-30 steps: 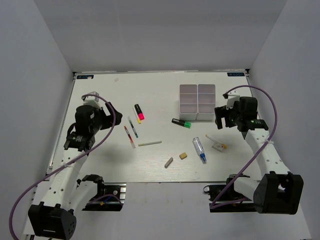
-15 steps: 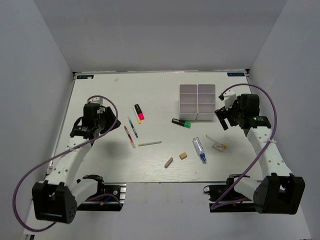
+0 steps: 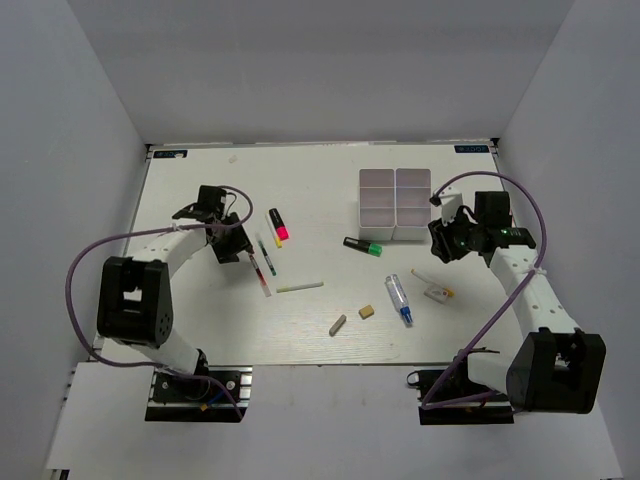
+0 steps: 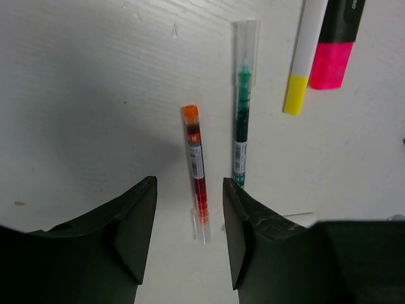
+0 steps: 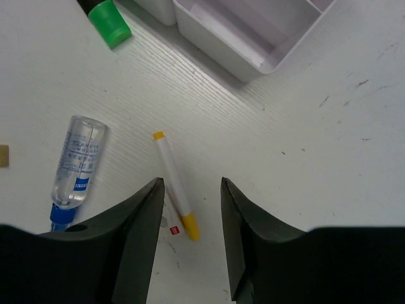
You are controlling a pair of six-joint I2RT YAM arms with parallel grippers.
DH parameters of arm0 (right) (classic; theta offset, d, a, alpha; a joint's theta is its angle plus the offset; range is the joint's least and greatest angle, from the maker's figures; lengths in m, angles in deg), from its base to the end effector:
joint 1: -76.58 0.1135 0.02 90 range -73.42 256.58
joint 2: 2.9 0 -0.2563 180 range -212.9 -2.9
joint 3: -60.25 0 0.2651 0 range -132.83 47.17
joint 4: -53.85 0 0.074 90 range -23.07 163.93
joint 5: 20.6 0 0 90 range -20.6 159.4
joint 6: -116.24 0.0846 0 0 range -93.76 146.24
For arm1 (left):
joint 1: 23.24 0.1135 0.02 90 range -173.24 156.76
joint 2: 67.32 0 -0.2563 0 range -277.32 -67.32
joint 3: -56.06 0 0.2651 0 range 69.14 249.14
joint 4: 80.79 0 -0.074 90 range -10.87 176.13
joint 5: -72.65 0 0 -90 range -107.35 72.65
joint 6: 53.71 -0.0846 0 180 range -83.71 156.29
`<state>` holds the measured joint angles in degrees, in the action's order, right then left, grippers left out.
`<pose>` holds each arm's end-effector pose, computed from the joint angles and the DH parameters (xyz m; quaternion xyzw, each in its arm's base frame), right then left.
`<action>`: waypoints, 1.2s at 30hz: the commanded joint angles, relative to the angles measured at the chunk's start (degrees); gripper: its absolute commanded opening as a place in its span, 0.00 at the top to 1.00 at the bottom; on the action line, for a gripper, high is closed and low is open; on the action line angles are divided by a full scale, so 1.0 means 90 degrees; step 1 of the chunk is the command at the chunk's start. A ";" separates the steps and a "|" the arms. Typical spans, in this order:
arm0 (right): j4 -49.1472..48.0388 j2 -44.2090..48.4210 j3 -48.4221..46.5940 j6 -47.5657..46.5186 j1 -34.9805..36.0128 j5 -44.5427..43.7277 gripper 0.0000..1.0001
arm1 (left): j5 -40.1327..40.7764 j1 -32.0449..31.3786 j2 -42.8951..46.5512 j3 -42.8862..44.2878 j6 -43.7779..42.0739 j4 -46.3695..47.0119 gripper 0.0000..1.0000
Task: Sort the stationery into containers
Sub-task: Grab a piece of stationery with the left arm
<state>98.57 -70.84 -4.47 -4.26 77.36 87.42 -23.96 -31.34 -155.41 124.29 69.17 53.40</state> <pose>0.2915 0.0301 0.2215 -0.3026 0.8726 0.0504 0.3801 0.3213 -0.0556 0.1356 -0.1975 0.9558 -0.1264 0.1773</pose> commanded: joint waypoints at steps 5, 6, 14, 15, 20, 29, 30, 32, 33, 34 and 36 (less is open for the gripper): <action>-0.0224 -0.0058 -0.0288 0.0313 0.0002 0.0380 0.51 | 0.0158 -0.0087 -0.0893 0.0843 0.0145 -0.0278 0.44; -0.0253 -0.0058 -0.0269 0.0313 -0.0008 0.0351 0.51 | 0.0158 -0.0154 -0.1002 0.1038 0.0145 -0.0434 0.44; -0.0487 -0.0166 -0.0161 0.0401 -0.0008 0.0322 0.50 | 0.0500 -0.0360 -0.1579 0.1645 0.0086 -0.1021 0.46; -0.0488 -0.0175 -0.0171 0.0420 -0.0027 0.0332 0.50 | 0.0500 -0.0360 -0.1656 0.1703 0.0154 -0.1079 0.46; -0.0595 -0.0253 -0.0151 0.0498 -0.0008 0.0390 0.50 | 0.0705 -0.0477 -0.1716 0.1568 0.0223 -0.1158 0.49; -0.0596 -0.0332 -0.0171 0.0547 0.0002 0.0507 0.50 | 0.0705 -0.0594 -0.1988 0.1508 0.0340 -0.0963 0.51; -0.0595 -0.0303 -0.0180 0.0557 0.0002 0.0517 0.50 | 0.0705 -0.0594 -0.2066 0.1508 0.0340 -0.0963 0.53; -0.0576 -0.0312 -0.0152 0.0547 -0.0008 0.0517 0.50 | 0.0705 -0.0652 -0.2135 0.1508 0.0340 -0.0904 0.54; -0.0576 -0.0283 -0.0151 0.0557 -0.0018 0.0527 0.50 | 0.0773 -0.0653 -0.2194 0.1508 0.0340 -0.0904 0.54; -0.0576 -0.0283 -0.0142 0.0557 -0.0008 0.0537 0.50 | 0.0774 -0.0653 -0.2194 0.1508 0.0340 -0.0904 0.54; -0.0576 -0.0234 -0.0103 0.0576 -0.0008 0.0537 0.50 | 0.0842 -0.0711 -0.2311 0.1508 0.0340 -0.0904 0.56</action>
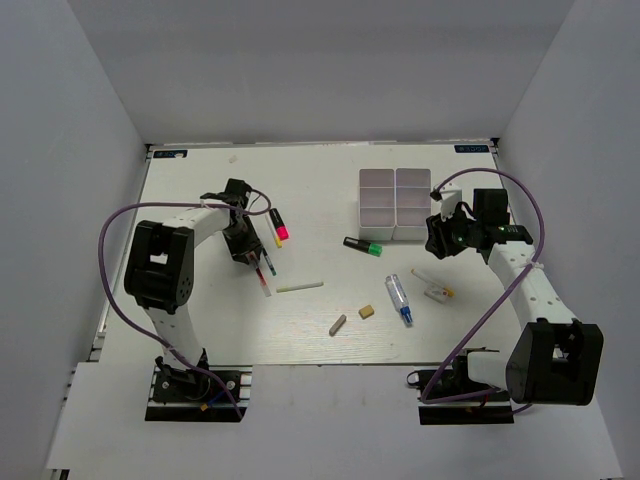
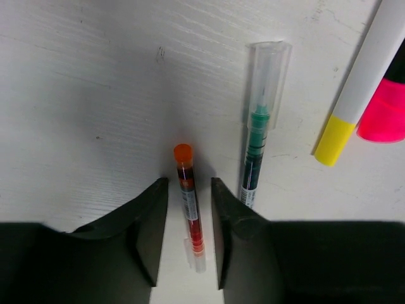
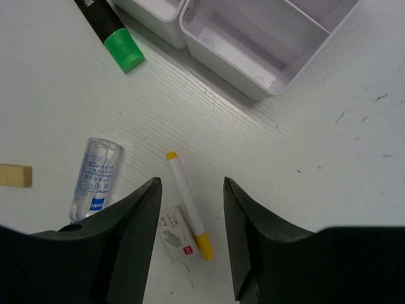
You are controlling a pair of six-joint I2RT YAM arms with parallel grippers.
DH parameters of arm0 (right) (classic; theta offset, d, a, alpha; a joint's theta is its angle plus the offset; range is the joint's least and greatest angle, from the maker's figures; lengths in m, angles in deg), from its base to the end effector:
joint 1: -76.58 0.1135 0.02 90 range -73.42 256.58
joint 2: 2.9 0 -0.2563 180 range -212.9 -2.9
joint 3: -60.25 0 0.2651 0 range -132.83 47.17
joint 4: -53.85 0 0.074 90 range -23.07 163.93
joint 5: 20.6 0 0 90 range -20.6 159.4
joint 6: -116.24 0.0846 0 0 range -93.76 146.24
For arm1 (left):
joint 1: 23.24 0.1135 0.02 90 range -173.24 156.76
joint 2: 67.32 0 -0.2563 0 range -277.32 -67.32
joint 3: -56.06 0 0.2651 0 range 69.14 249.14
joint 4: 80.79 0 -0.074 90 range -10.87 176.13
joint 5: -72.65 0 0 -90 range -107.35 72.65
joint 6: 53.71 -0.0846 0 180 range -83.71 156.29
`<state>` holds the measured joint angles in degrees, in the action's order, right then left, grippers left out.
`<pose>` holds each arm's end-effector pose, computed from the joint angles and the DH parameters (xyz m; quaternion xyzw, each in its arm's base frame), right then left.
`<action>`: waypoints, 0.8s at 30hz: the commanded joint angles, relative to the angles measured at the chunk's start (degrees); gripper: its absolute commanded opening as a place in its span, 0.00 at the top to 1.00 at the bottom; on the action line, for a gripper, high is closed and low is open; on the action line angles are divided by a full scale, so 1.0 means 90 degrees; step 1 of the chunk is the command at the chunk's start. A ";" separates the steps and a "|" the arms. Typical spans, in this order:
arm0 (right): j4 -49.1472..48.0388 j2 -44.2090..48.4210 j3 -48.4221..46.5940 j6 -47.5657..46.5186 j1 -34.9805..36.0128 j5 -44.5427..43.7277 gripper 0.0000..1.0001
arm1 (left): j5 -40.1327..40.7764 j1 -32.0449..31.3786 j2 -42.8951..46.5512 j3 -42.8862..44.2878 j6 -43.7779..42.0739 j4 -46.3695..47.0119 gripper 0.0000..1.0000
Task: Sort the stationery into containers
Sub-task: Grab a piece of stationery with the left arm
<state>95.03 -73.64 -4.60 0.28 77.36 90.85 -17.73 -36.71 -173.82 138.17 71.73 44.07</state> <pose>0.3027 0.0351 0.2164 -0.2777 0.8739 0.0907 0.3886 0.3529 -0.0851 0.0938 -0.1895 0.9776 -0.0408 0.0817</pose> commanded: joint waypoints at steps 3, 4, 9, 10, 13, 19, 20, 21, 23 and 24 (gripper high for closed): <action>-0.0163 0.0096 -0.0059 0.0120 -0.0008 0.0175 0.49 | 0.0286 -0.0114 -0.0325 -0.0034 0.0056 0.0016 0.66; -0.0182 0.0106 -0.0068 0.0140 -0.0018 0.0185 0.49 | 0.0345 -0.0114 -0.0383 -0.0034 -0.0011 -0.0052 0.70; -0.0182 0.0116 -0.0068 0.0159 0.0002 0.0204 0.49 | 0.0589 -0.0231 -0.0442 -0.0034 -0.0216 -0.0267 0.73; -0.0192 0.0126 -0.0059 0.0179 0.0002 0.0214 0.49 | 0.0676 -0.0231 -0.0442 -0.0102 -0.0295 -0.0268 0.73; -0.0212 0.0116 -0.0059 0.0188 0.0002 0.0243 0.49 | 0.0746 -0.0231 -0.0442 -0.0171 -0.0364 -0.0336 0.74; -0.0212 0.0135 -0.0058 0.0198 -0.0027 0.0273 0.49 | 0.0746 -0.0290 -0.0501 -0.0346 -0.0422 -0.0336 0.56; -0.0183 0.0126 -0.0059 0.0198 0.0001 0.0282 0.47 | 0.0746 -0.0290 -0.0501 -0.0346 -0.0422 -0.0336 0.54; -0.0202 0.0135 -0.0059 0.0189 0.0002 0.0273 0.47 | 0.0746 -0.0290 -0.0501 -0.0346 -0.0422 -0.0278 0.53; -0.0212 0.0135 -0.0039 0.0218 0.0011 0.0273 0.47 | 0.0746 -0.0290 -0.0501 -0.0346 -0.0422 -0.0277 0.53; -0.0202 0.0145 -0.0049 0.0199 0.0002 0.0273 0.47 | 0.0746 -0.0290 -0.0559 -0.0346 -0.0422 -0.0277 0.53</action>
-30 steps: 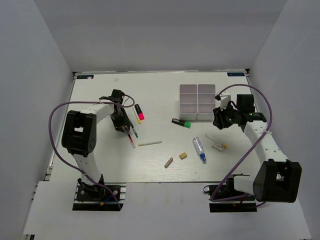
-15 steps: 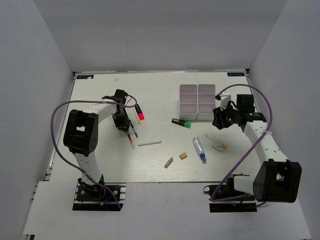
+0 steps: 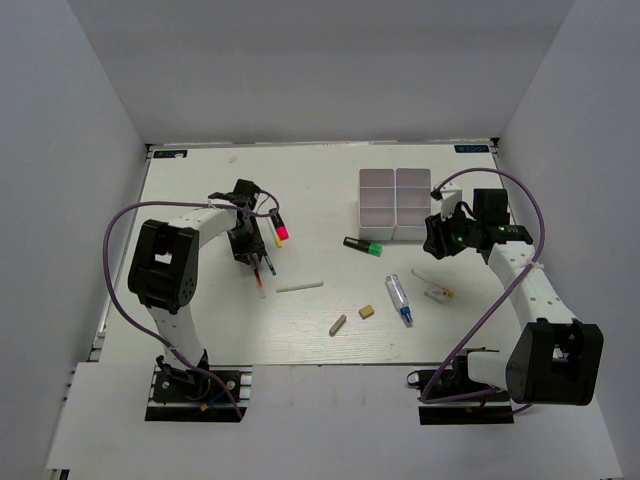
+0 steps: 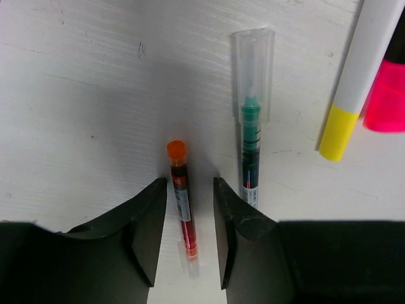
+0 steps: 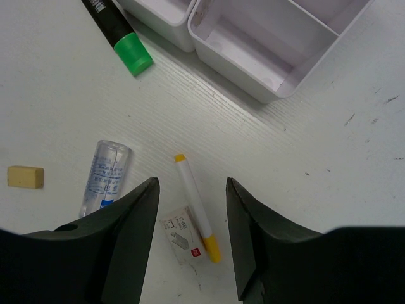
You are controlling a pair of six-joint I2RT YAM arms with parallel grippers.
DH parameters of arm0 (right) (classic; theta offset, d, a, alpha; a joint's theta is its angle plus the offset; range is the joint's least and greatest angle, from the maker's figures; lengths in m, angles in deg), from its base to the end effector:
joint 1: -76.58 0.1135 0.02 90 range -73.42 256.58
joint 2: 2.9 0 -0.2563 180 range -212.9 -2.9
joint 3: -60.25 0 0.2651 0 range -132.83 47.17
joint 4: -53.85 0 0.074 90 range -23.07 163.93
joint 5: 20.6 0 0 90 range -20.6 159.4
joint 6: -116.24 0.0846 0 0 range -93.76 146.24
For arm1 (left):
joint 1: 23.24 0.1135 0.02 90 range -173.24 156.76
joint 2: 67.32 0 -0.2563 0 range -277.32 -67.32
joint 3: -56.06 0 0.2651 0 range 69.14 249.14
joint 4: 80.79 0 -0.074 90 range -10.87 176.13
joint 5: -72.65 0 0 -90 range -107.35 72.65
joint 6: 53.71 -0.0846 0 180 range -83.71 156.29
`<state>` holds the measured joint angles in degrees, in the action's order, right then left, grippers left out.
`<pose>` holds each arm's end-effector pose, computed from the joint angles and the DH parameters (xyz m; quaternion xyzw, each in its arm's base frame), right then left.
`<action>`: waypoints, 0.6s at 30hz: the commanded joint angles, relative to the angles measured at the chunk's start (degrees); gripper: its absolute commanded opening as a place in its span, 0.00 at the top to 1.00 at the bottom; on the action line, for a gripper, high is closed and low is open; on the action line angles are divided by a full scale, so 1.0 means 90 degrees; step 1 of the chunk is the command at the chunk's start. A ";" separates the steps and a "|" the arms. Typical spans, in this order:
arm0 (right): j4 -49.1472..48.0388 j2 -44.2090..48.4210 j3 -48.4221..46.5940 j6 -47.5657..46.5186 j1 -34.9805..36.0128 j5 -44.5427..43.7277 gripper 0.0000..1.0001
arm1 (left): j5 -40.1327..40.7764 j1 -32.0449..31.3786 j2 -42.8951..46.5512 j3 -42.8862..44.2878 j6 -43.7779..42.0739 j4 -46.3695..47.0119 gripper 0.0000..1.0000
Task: Sort the stationery into containers
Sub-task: Grab a piece of stationery with the left arm
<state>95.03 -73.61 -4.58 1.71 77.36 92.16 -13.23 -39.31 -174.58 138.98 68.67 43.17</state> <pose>0.3021 0.0368 0.2170 -0.2703 0.8743 0.1059 0.3889 0.3515 -0.0949 0.0928 -0.1442 0.9853 -0.0017 0.0911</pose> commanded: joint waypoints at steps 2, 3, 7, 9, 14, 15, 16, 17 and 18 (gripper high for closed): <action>-0.0183 0.0143 -0.0051 0.0040 -0.0008 0.0127 0.47 | 0.0303 -0.0001 -0.0474 -0.0436 -0.0082 -0.0178 0.57; -0.0202 0.0162 -0.0051 0.0040 0.0002 0.0117 0.47 | 0.0304 -0.0001 -0.0474 -0.0436 -0.0082 -0.0178 0.63; -0.0173 0.0182 -0.0041 0.0031 0.0002 0.0117 0.47 | 0.0304 -0.0060 -0.0474 -0.0495 -0.0141 -0.0178 0.74; -0.0163 0.0182 -0.0051 0.0031 -0.0008 0.0117 0.47 | 0.0363 -0.0060 -0.0474 -0.0495 -0.0141 -0.0178 0.78; -0.0095 0.0250 -0.0051 -0.0028 -0.0018 0.0137 0.43 | 0.0304 -0.0060 -0.0036 -0.0476 -0.0268 -0.0343 0.93; -0.0017 0.0250 -0.0051 -0.0057 -0.0008 0.0214 0.36 | 0.0304 -0.0118 0.0265 -0.0398 -0.0394 -0.0402 0.96; 0.0013 0.0260 -0.0080 -0.0115 0.0002 0.0253 0.28 | 0.0236 -0.0118 0.0471 -0.0397 -0.0462 -0.0402 1.00; 0.0052 0.0270 -0.0090 -0.0154 -0.0018 0.0322 0.16 | 0.0158 -0.0176 0.0685 -0.0320 -0.0531 -0.0402 1.00; 0.0149 0.0279 -0.0119 -0.0242 -0.0018 0.0545 0.10 | -0.0123 -0.0177 0.0891 -0.0319 -0.0628 -0.0402 1.00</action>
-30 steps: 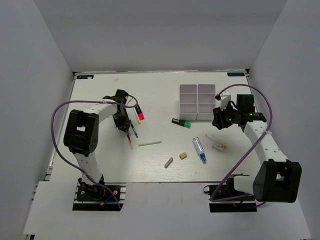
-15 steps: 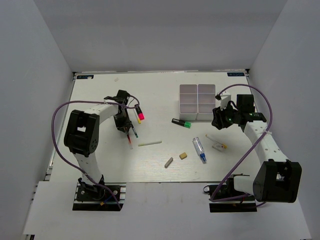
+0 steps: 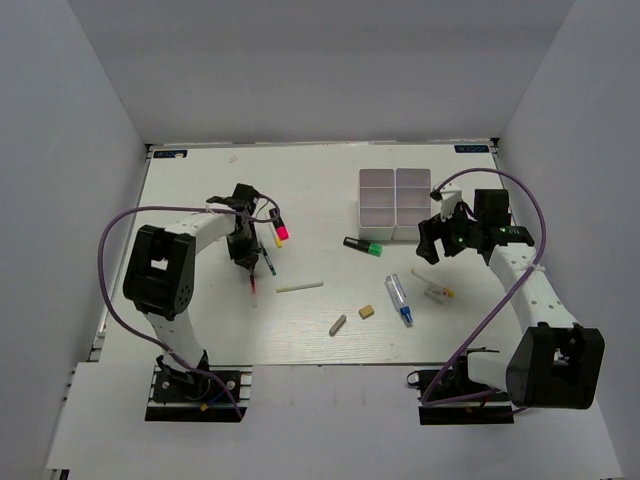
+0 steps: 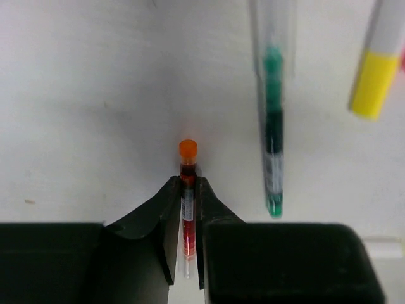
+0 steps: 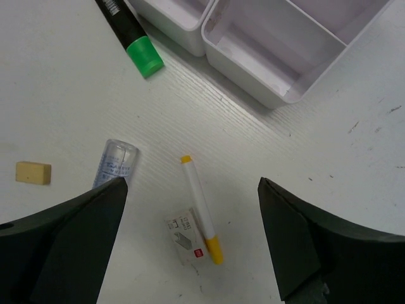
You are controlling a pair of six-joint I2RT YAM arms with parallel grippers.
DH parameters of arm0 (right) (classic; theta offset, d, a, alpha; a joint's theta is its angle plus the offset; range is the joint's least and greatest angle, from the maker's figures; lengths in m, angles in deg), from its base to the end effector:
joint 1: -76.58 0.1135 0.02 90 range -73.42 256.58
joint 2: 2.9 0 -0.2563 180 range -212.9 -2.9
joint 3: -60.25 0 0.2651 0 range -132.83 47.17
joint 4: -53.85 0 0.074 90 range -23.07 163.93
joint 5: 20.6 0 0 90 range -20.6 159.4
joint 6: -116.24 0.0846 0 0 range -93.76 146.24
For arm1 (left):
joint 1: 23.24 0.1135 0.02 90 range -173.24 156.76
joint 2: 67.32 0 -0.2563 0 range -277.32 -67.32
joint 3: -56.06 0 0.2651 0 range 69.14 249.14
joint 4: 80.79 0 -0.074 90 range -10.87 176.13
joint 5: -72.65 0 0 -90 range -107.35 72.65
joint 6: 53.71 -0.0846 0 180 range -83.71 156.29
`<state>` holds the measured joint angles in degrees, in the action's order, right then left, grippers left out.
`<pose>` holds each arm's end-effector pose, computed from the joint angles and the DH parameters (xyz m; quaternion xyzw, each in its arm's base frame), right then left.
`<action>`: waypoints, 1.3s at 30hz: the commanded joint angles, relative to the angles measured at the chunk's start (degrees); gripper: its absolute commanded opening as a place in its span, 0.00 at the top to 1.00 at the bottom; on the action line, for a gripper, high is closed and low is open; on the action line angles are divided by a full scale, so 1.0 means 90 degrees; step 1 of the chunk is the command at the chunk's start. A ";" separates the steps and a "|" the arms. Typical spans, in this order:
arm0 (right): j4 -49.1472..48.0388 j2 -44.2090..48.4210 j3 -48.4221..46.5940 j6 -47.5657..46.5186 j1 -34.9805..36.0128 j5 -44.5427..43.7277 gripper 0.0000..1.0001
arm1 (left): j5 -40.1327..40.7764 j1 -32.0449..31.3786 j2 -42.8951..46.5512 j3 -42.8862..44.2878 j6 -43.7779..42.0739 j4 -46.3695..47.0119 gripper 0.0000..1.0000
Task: Sort the stationery into containers
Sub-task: Grab a piece of stationery with the left arm, then place the stationery into the container
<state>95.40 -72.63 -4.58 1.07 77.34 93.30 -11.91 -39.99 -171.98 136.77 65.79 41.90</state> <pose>0.2991 0.0382 0.2216 -0.2787 0.8681 0.1112 0.3954 0.3386 -0.0935 0.0975 -0.1142 0.9894 0.0136 0.0886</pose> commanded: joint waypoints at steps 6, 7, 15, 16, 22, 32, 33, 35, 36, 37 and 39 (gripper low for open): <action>0.0225 0.0278 -0.0100 -0.0358 -0.0015 0.1161 0.47 | -0.2776 -0.0277 0.1599 0.0540 -0.0826 0.0850 1.00; 0.0216 0.0287 -0.0090 -0.0367 -0.0006 0.1298 0.66 | -0.2994 -0.0355 0.1600 0.0793 -0.0826 0.1006 1.00; 0.0020 0.0277 -0.0002 -0.0162 -0.0015 0.1309 1.00 | -0.4753 -0.0765 0.0703 0.2256 -0.0222 0.3672 1.00; 0.0020 0.0297 0.0046 -0.0192 -0.0015 0.1329 1.00 | -0.4754 -0.0852 0.0518 0.2473 -0.0221 0.3858 1.00; -0.0106 0.0707 0.0426 -0.0533 -0.0015 0.1777 1.00 | -0.4618 -0.1126 -0.0733 0.3675 -0.0143 0.5654 1.00; -0.0136 0.0971 0.0769 -0.1129 -0.0006 0.2344 1.00 | -0.3769 -0.1468 -0.2159 0.5276 -0.0220 0.6789 1.00; -0.0165 0.0961 0.0779 -0.1129 -0.0015 0.2373 1.00 | -0.3555 -0.1536 -0.2305 0.5336 -0.0337 0.6731 1.00; -0.0165 0.0952 0.0760 -0.1178 -0.0006 0.2393 0.99 | -0.3300 -0.1624 -0.2384 0.5336 -0.0640 0.6731 1.00; -0.0184 0.0942 0.0759 -0.1149 -0.0015 0.2384 0.99 | -0.3096 -0.1712 -0.2385 0.5336 -0.0708 0.6731 1.00; -0.0194 0.0951 0.0759 -0.1149 0.0004 0.2393 0.98 | -0.3094 -0.1713 -0.2443 0.5336 -0.0893 0.6798 1.00; -0.0175 0.0932 0.0721 -0.1149 0.0004 0.2432 0.98 | -0.2793 -0.1859 -0.2512 0.5336 -0.1079 0.6858 1.00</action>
<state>95.29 -64.78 2.11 -8.39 77.36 113.14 -41.92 -54.85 -195.10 182.50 60.21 101.09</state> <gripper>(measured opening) 0.024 0.241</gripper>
